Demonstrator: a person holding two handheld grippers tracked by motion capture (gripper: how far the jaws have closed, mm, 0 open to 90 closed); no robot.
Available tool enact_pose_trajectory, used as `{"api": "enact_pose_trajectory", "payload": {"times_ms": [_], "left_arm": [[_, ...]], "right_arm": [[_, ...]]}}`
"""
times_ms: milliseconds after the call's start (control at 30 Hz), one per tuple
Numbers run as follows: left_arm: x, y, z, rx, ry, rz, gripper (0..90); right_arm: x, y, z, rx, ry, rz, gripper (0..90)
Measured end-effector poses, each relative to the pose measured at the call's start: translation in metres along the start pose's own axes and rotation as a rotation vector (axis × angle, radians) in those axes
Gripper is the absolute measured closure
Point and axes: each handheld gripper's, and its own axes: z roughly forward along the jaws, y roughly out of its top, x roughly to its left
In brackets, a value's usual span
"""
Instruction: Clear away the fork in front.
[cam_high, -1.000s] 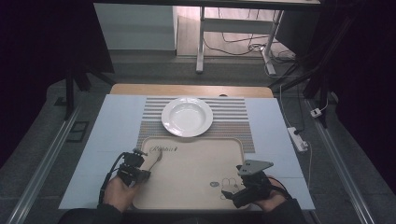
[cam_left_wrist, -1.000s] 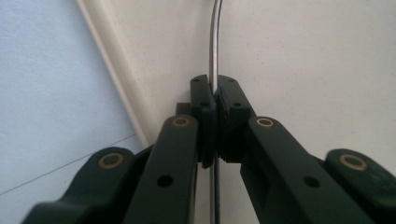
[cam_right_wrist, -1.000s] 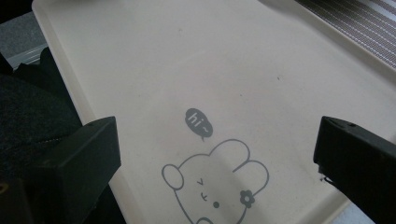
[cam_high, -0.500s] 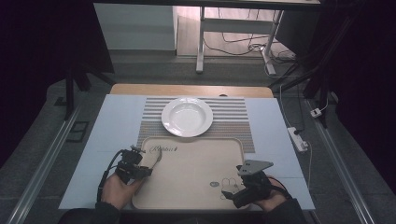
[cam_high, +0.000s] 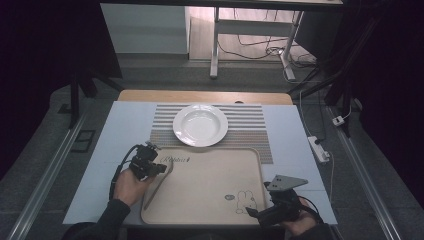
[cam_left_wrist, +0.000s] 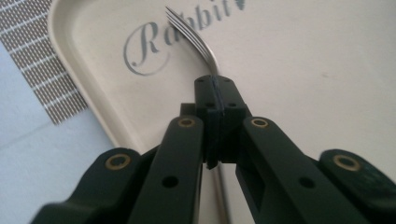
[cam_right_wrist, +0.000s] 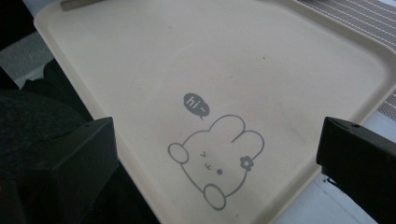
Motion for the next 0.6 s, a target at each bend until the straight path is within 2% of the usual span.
{"api": "enact_pose_trajectory", "payload": {"times_ms": [200, 367, 600], "left_arm": [[0.002, 0.01, 0.009, 0.005, -0.009, 0.032, 89.2], [-0.004, 0.011, 0.013, 0.0, -0.005, 0.066, 89.2], [-0.016, 0.012, 0.02, 0.015, -0.019, 0.11, 89.2]], "right_arm": [[0.002, -0.009, -0.009, -0.014, -0.022, 0.028, 0.0], [-0.002, -0.013, -0.012, -0.019, -0.022, 0.061, 0.0], [-0.003, -0.015, -0.01, -0.007, -0.016, 0.056, 0.0]]}}
